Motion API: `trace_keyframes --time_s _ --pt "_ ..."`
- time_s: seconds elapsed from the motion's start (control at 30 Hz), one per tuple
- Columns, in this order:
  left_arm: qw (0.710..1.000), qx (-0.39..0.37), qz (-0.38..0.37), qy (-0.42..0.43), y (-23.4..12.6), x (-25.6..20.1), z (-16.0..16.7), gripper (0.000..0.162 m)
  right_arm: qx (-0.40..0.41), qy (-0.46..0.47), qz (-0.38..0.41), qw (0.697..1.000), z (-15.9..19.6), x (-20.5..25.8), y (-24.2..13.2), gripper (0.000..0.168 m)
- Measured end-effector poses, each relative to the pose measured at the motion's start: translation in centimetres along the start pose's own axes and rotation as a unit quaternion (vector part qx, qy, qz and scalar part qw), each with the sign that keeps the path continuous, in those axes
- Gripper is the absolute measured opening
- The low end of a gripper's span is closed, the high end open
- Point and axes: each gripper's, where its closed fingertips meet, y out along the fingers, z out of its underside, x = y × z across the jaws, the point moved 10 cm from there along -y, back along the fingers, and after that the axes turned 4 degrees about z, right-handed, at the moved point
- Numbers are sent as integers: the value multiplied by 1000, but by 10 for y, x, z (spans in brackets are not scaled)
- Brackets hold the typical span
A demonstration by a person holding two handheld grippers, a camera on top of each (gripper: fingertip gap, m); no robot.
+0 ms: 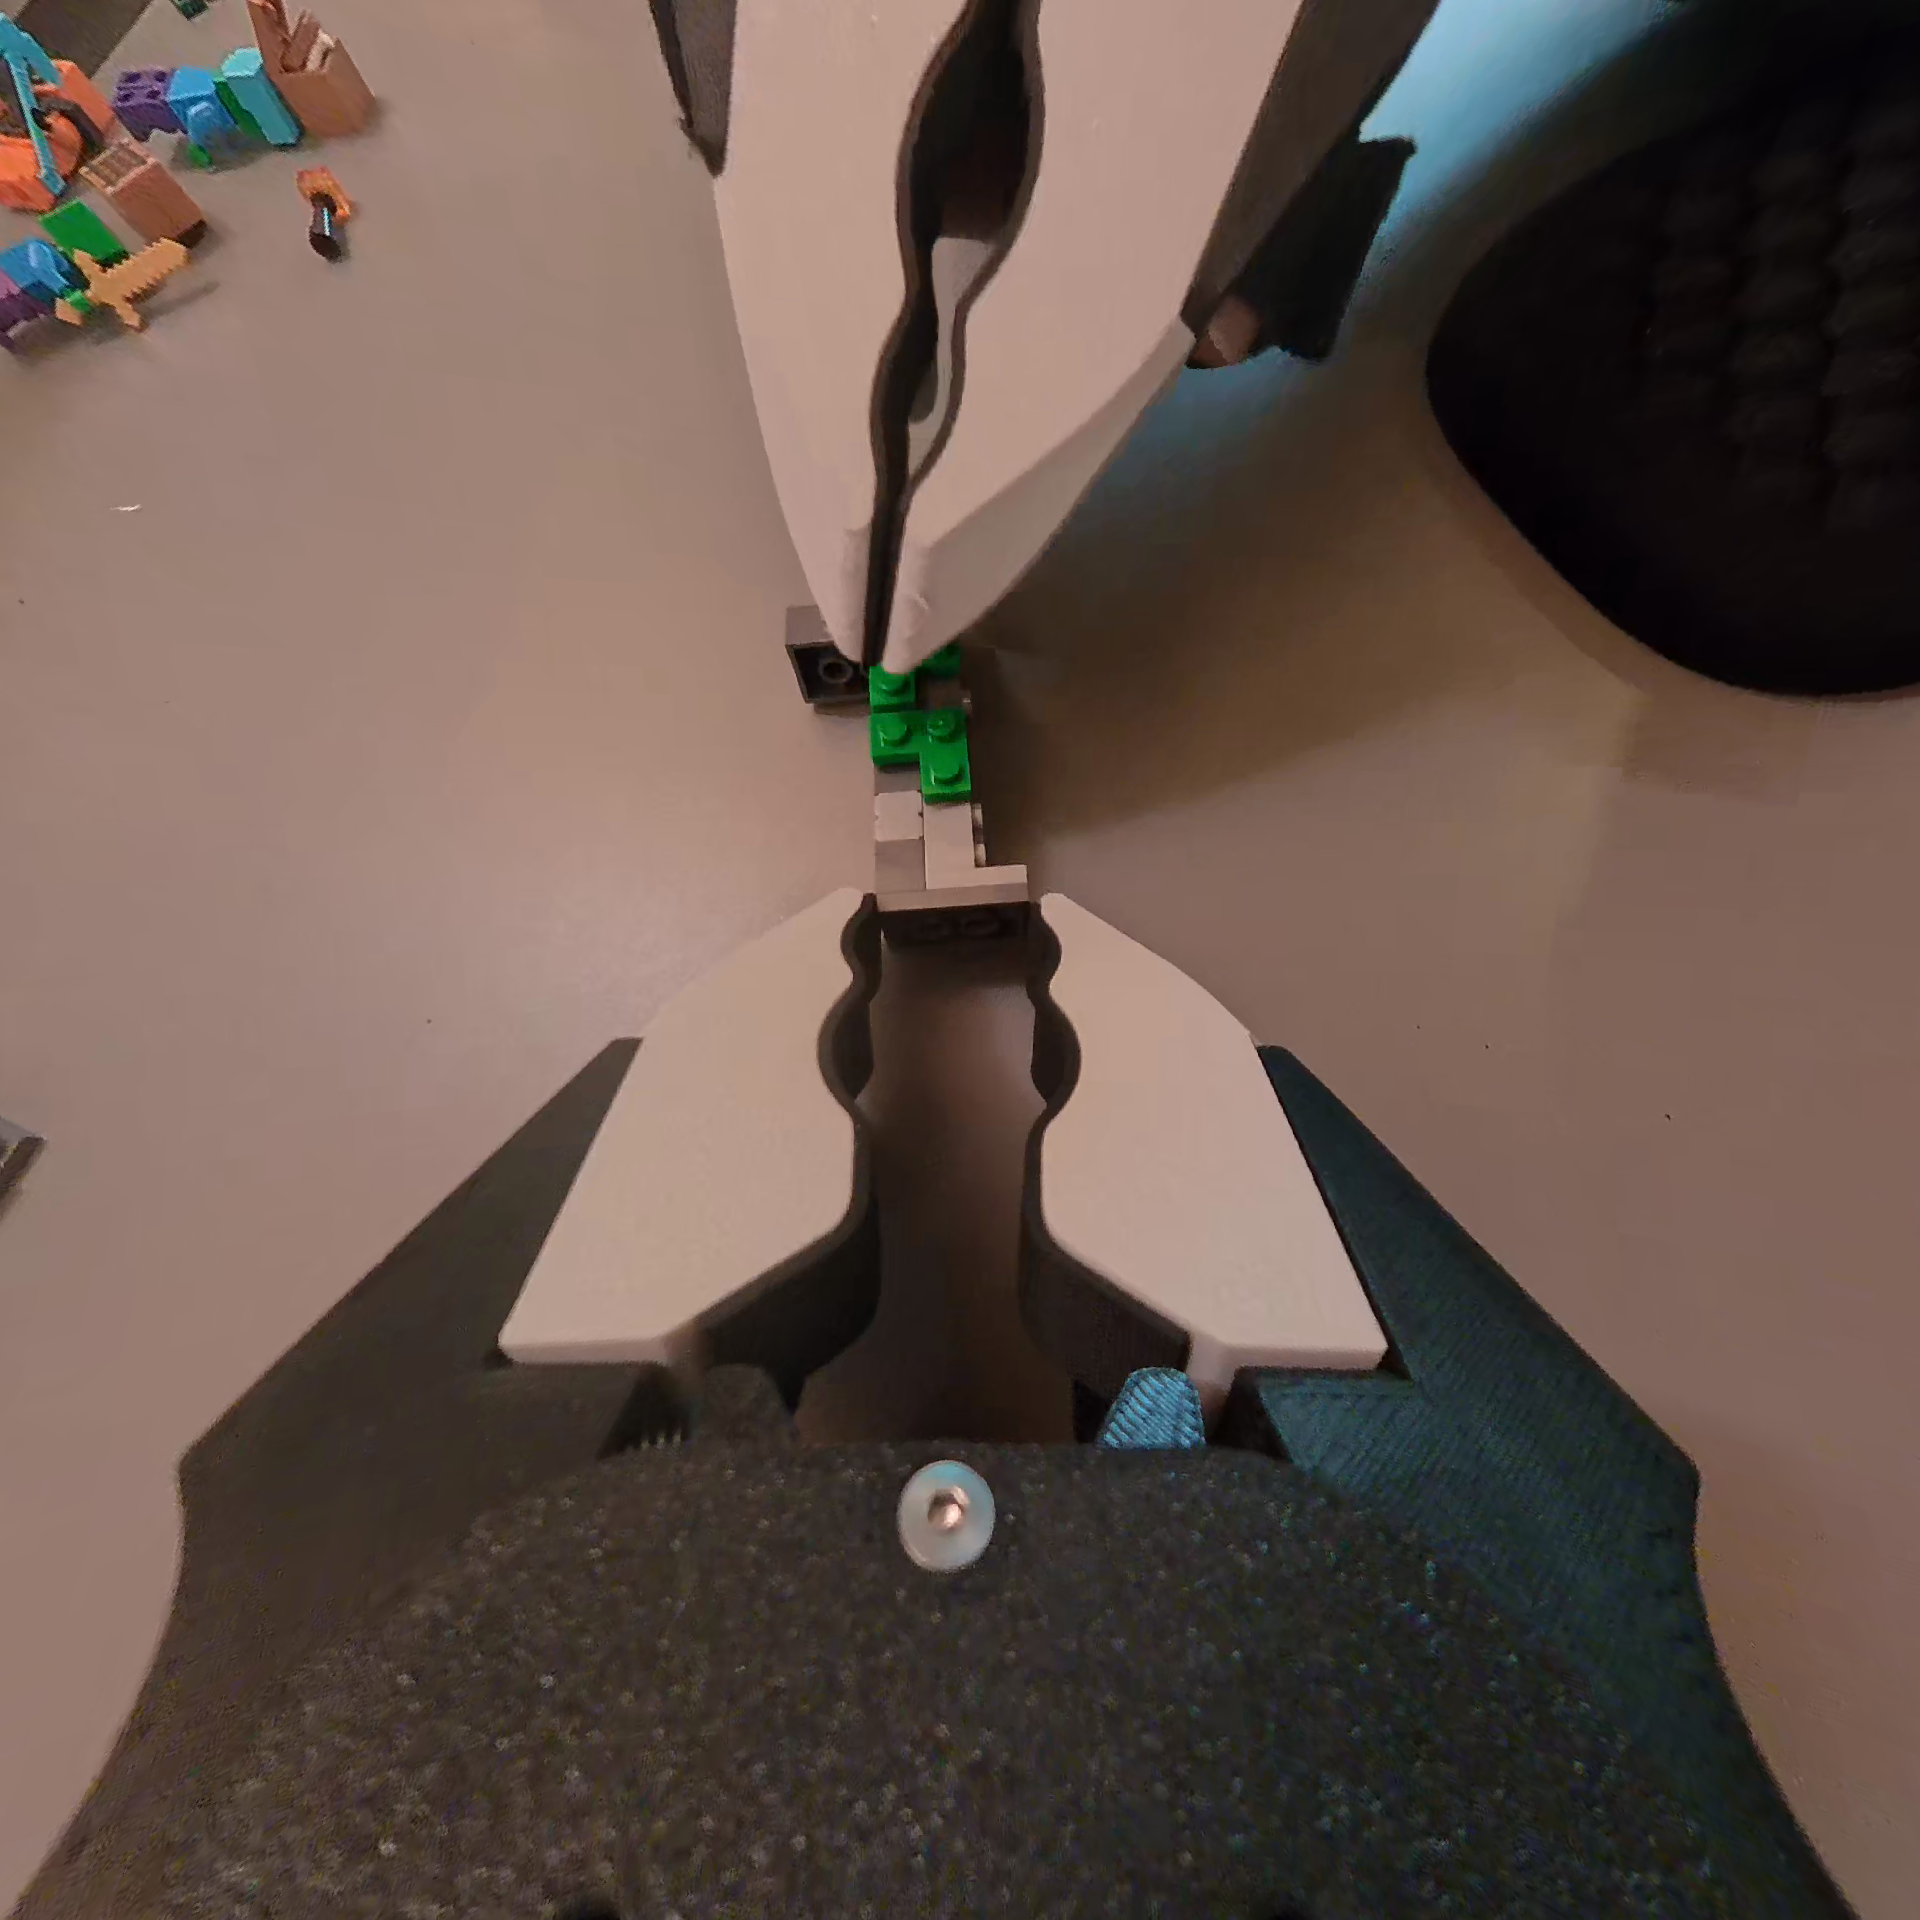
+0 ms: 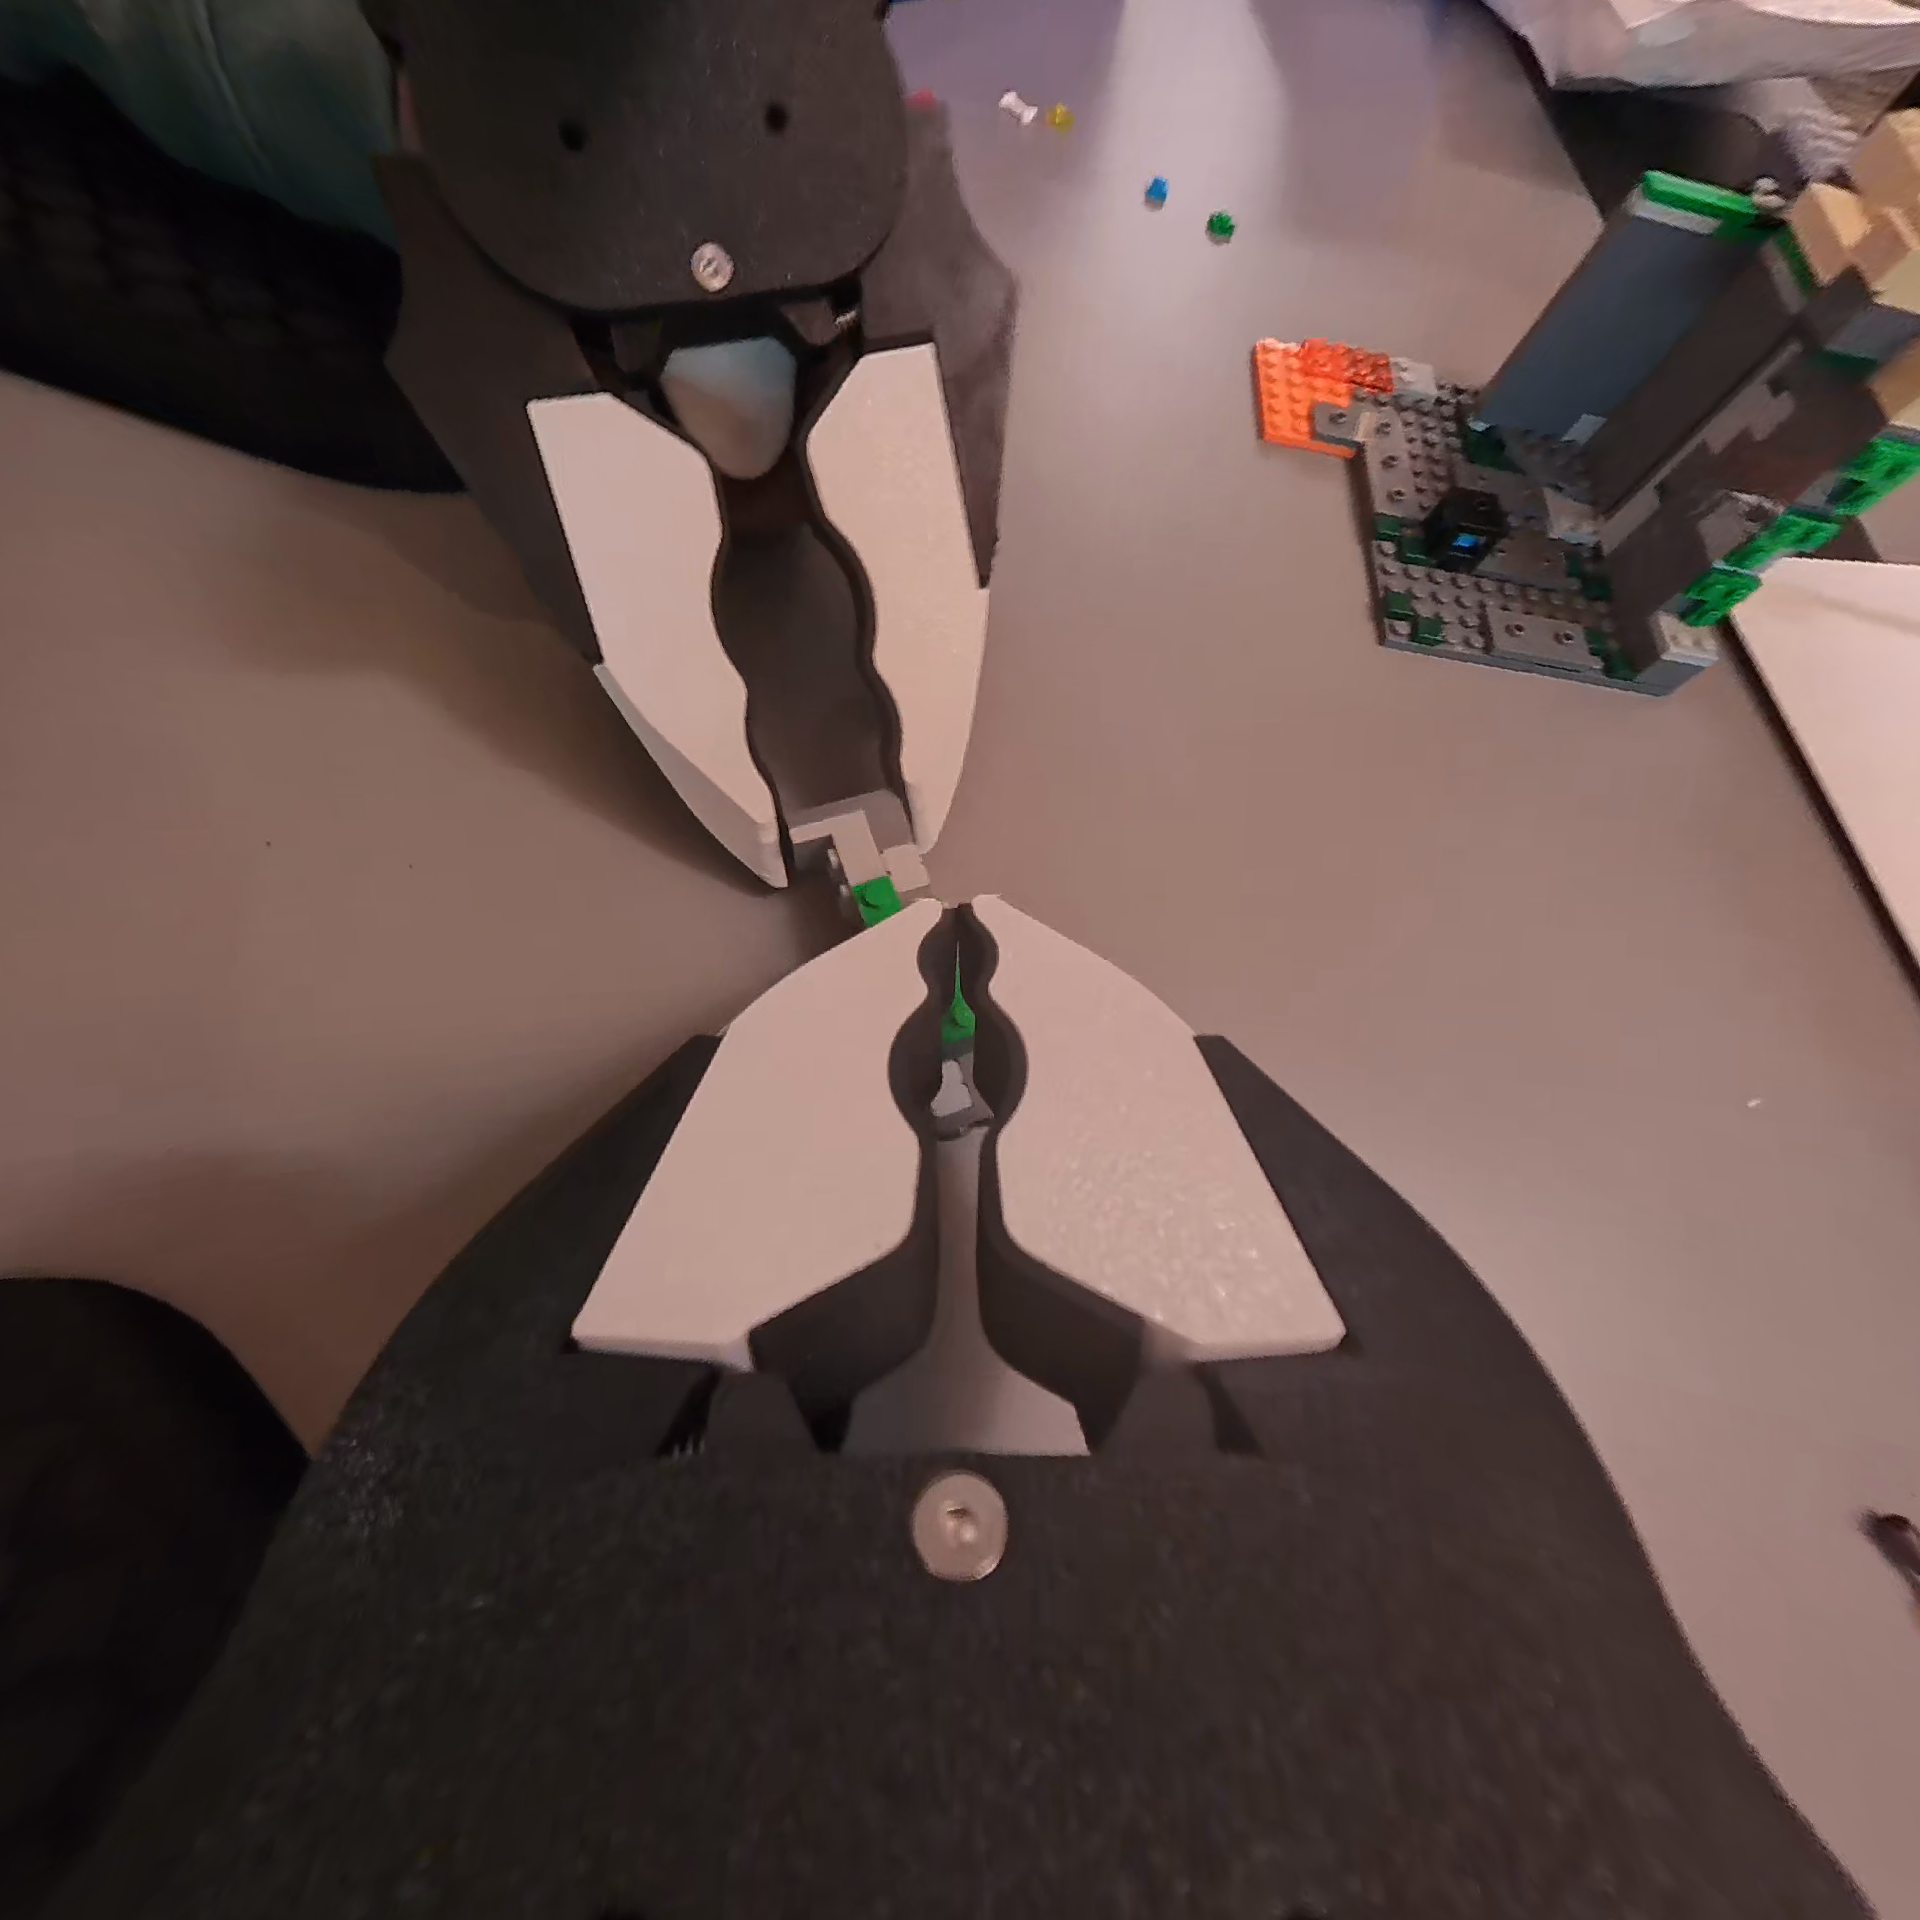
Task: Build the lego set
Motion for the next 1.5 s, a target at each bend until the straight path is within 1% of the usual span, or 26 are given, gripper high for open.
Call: trace_keyframes --time_s 0.4,0.9,1.17,1.5 --pt "1000 0 -2 1 0 0 0 26 22 -20 -5 1000 -1 6 6 0" --pt "1000 0 -2 3 0 -1 0 26 23 -19 -7 1000 -1 6 7 0" --pt "1000 -5 -1 3 0 -1 -1 33 22 -8 -10 1000 0 5 7 0" --pt "1000 0 -8 7 3 -2 -2 26 17 -2 -18 1000 1 5 7 0"
